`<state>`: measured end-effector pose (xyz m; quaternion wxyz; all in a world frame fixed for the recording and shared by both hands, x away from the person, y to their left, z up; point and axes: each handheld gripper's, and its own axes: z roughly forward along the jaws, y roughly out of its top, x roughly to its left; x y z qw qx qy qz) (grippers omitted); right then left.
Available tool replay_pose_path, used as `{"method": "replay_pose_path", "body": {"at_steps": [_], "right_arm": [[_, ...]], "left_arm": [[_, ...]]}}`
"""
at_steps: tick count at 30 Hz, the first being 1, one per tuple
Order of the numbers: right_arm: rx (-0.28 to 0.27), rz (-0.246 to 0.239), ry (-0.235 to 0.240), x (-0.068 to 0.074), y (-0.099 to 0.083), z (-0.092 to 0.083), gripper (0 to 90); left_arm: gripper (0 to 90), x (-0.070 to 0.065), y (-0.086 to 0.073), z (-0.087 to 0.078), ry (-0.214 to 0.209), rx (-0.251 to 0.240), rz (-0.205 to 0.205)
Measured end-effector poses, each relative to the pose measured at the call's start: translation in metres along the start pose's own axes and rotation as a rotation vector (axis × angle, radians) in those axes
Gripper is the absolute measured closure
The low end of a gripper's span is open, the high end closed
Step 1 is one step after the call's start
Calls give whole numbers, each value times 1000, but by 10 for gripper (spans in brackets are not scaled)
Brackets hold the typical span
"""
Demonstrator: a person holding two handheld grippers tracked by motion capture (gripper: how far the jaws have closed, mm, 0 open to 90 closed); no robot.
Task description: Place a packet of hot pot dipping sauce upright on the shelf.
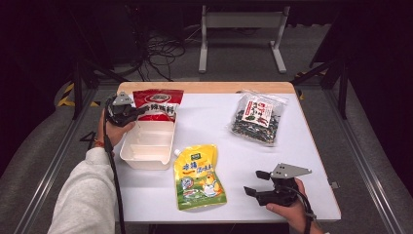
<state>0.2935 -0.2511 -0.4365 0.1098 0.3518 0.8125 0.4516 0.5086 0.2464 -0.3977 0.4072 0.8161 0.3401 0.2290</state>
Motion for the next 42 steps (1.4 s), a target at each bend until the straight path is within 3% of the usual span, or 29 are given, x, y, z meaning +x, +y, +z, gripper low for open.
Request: {"method": "replay_pose_path", "body": {"at_steps": [2,6,14,23,28,31,34,38,42], "right_arm": [[2,-4,-3,-1,0,1,256],[6,-19,-20,-2,1,0,257],[33,-69,-74,-4,3,0,266],[15,-78,-95,-10,5,-5,297],[6,-66,-106,-15,7,-7,297],[-12,-69,-120,-16,9,-7,315],[-30,-68,-128,-17,10,-6,318],[-29,-72,-135,-17,11,-6,320],[-53,-98,-189,-16,12,-9,341]], "left_arm": [[868,-1,-1,-2,-3,-15,-14],[836,0,-3,-12,32,-68,-42],[827,-9,-4,-33,60,-134,-51],[783,-28,-8,-62,34,-206,-33],[766,-40,-11,-72,17,-217,-19],[792,-48,-16,-76,23,-219,10],[788,-53,-20,-79,10,-227,-9],[760,-56,-23,-84,8,-239,-5],[693,-60,-28,-87,12,-235,-10]]}}
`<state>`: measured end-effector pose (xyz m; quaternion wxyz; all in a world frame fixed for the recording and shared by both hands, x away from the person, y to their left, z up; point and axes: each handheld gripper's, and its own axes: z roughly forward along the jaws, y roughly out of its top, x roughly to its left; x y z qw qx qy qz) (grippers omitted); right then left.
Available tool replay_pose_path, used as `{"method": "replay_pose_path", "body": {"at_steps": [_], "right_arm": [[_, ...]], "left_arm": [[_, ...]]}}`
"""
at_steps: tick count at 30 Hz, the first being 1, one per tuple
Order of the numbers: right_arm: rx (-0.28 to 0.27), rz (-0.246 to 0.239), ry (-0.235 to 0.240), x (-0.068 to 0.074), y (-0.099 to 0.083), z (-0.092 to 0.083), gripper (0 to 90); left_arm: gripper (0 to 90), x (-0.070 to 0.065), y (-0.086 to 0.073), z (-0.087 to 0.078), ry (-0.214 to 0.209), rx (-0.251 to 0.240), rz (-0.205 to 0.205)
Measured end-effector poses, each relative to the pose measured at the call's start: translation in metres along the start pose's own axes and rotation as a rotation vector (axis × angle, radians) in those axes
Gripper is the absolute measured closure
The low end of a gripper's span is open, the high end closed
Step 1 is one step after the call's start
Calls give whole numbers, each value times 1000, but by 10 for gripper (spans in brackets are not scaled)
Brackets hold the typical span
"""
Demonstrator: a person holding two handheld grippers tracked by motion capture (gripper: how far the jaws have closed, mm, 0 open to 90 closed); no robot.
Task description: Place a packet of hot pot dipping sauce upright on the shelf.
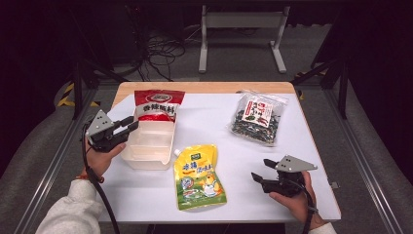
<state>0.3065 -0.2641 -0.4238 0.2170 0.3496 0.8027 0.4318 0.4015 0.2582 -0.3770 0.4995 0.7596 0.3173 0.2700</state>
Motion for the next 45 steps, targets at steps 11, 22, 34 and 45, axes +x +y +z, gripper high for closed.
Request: {"method": "replay_pose_path", "body": {"at_steps": [11,22,34,45], "right_arm": [[-43,77,-78,-21,-3,-11,454],[-55,103,-83,-35,-7,-15,515],[-18,206,-110,-60,-11,-10,419],[14,222,-135,-89,-5,16,488]], "left_arm": [[515,-22,-6,-21,-35,-5,12],[299,-61,-9,-44,-80,-9,9],[237,-116,-36,-40,-179,125,103],[236,-134,-60,-23,-270,209,118]]}}
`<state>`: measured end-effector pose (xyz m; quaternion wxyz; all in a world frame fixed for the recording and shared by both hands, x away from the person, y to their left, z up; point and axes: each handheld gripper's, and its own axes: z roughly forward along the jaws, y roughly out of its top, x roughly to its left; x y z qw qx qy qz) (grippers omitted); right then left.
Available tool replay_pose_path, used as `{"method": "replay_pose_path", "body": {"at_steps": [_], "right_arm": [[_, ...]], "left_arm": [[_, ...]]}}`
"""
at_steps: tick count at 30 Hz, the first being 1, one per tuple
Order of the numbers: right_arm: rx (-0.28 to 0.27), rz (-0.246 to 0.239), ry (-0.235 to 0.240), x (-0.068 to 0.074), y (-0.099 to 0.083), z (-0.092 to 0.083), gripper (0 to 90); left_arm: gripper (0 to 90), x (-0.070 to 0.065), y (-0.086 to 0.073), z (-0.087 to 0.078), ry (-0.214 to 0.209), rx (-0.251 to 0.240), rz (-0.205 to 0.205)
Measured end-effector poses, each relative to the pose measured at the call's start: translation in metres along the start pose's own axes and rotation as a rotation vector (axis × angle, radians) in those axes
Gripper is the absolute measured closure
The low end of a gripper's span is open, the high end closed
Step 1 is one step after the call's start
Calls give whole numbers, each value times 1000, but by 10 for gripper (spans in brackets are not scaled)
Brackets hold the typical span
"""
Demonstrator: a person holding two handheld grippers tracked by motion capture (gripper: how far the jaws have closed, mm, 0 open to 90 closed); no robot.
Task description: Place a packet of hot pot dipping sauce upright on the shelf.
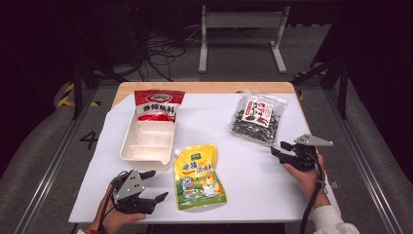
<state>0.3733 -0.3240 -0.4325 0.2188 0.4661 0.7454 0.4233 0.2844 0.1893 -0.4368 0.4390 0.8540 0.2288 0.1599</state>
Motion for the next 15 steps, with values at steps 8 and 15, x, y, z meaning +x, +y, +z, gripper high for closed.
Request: {"method": "replay_pose_path", "body": {"at_steps": [8,15], "right_arm": [[-8,20,25,-7,5,18,571],[27,3,32,-2,3,23,742]], "left_arm": [[233,0,-2,6,-20,23,10],[233,0,-2,8,-29,28,11]]}}
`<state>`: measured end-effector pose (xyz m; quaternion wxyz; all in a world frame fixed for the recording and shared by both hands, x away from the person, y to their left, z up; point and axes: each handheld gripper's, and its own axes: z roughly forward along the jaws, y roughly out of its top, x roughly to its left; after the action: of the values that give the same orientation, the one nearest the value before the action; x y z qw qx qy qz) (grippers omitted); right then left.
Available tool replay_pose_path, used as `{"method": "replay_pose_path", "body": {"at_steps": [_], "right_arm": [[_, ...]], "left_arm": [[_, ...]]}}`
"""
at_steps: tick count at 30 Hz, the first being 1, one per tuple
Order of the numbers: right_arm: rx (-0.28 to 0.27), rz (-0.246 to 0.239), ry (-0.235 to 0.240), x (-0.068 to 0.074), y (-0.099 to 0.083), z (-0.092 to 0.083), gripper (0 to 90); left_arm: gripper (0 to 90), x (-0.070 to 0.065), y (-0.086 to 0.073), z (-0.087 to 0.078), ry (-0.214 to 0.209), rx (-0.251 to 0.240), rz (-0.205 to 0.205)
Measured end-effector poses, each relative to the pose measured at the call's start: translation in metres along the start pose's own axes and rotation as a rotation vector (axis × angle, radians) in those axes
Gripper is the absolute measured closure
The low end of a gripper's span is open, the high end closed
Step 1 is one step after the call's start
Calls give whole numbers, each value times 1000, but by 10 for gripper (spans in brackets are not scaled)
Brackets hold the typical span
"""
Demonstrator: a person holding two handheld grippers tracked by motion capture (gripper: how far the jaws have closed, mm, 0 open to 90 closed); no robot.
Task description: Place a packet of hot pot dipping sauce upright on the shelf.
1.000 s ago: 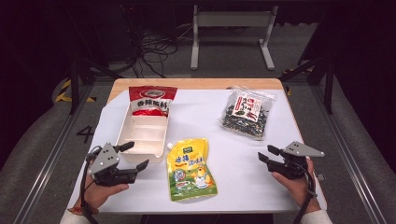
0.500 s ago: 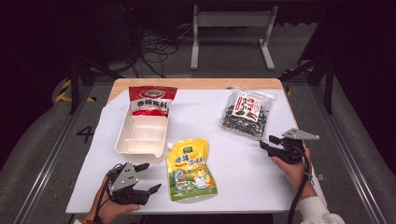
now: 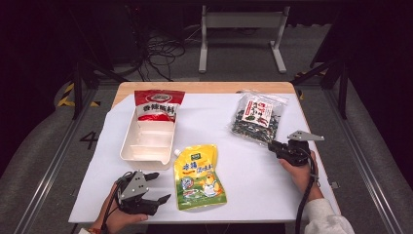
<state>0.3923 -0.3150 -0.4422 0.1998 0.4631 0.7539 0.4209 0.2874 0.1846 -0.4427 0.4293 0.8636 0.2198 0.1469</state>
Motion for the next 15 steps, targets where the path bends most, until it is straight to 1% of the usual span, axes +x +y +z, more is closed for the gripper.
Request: {"method": "replay_pose_path", "body": {"at_steps": [2,3,4,5,10,12,13,15], "right_arm": [[7,-10,2,1,-1,0,799],[12,-14,3,1,-2,0,831],[11,-18,14,1,-2,0,876],[14,-24,10,2,-2,0,896],[41,-33,-11,2,-1,-3,900],[55,-33,-28,0,-1,-4,900],[58,-29,-45,-3,0,-7,900],[59,-11,-70,-7,1,-10,900]], "left_arm": [[233,0,0,0,-2,1,-1],[233,0,1,2,-6,3,6],[233,0,1,2,-10,4,7],[233,0,1,3,-12,7,7],[234,-1,1,3,-17,1,15],[234,-1,1,2,-21,-5,9],[234,-1,1,2,-20,-7,7],[234,0,1,2,-20,-8,4]]}}
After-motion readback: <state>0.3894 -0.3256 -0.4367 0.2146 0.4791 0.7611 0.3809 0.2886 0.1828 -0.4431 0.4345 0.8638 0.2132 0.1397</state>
